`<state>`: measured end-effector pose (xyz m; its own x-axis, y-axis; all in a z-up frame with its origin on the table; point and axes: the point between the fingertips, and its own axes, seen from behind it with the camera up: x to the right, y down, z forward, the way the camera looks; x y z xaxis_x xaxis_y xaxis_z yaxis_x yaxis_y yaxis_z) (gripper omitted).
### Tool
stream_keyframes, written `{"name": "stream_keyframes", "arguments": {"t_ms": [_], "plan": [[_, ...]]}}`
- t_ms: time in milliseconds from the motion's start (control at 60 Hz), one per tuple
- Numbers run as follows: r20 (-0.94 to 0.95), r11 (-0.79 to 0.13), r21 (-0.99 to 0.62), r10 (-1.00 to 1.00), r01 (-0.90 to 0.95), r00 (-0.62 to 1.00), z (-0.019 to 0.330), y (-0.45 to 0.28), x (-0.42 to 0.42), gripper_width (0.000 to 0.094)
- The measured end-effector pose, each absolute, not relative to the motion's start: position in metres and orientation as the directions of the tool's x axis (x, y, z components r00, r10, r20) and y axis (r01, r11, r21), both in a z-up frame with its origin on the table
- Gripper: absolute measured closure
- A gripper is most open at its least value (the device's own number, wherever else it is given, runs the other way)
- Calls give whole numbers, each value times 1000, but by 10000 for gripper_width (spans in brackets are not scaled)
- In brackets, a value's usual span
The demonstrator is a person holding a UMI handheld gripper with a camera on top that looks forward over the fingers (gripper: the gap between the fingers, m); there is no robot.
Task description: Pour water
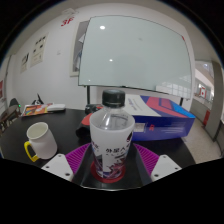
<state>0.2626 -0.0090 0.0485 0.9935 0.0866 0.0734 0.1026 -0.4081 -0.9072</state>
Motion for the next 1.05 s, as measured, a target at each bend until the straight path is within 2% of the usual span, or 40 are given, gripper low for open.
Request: {"name": "stream_keyframes", "arguments": {"t_ms": [67, 200, 567, 783, 1050], "plan": [[102, -413, -904, 49, 114, 994, 57, -18, 269, 81], [108, -424, -899, 27, 109, 994, 82, -55, 260, 95], [139, -410, -907, -68, 100, 988, 174, -243, 203, 94], [167, -410, -904, -79, 120, 983, 199, -328, 171, 97], [163, -384, -917, -113, 108, 980, 222, -357, 166, 95]]}}
